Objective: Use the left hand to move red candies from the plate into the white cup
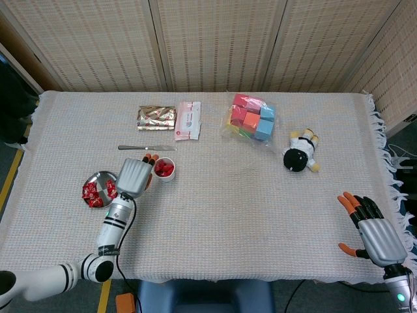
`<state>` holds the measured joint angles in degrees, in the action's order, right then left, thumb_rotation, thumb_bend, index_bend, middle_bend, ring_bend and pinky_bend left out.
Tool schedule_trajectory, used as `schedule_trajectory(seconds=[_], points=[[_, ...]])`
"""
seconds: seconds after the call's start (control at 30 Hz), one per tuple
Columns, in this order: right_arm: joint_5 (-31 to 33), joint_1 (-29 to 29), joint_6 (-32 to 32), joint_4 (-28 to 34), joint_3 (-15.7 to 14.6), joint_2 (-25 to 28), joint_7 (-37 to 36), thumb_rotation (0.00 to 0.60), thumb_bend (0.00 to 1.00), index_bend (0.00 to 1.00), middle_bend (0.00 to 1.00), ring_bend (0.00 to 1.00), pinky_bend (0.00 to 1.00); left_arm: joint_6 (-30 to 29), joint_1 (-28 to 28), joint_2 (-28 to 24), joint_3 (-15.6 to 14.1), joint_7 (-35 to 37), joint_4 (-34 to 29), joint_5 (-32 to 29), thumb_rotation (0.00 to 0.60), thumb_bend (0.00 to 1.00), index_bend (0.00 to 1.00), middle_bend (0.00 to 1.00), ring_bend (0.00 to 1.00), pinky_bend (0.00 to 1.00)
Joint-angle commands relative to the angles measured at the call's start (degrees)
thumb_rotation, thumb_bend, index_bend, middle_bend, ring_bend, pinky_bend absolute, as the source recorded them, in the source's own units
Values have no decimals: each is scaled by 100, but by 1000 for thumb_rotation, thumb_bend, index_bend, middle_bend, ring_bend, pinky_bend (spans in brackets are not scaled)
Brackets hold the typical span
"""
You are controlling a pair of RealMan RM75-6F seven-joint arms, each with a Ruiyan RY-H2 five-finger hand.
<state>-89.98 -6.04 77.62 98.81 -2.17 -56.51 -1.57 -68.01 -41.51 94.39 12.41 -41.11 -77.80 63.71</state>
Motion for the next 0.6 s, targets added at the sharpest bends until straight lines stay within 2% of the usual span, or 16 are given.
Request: schedule_trajectory(seconds=[0.03,0.13,0.27,0.6], points=[[-44,7,13,3,-20,8,-14,600,53,0,0,0,0,-380,674,-445,-547,398,-235,124,600,452,210,270,719,1000],[-100,1,11,13,-40,4,-11,600,53,0,0,0,0,-249,961,-573,-760,546,-59,-103,600,447,159,221,719,1000],[-162,-10,12,25,-57,-6,5,600,53,0,0,0,0,-55,1151,-602,-879,648,279,-306,600,450,110,153,719,1000],[-141,-26,-17,30,-54,-26,52,600,53,0,0,0,0,269,1242,-456,-849,698,883,-437,600,444,145,155,718,1000]])
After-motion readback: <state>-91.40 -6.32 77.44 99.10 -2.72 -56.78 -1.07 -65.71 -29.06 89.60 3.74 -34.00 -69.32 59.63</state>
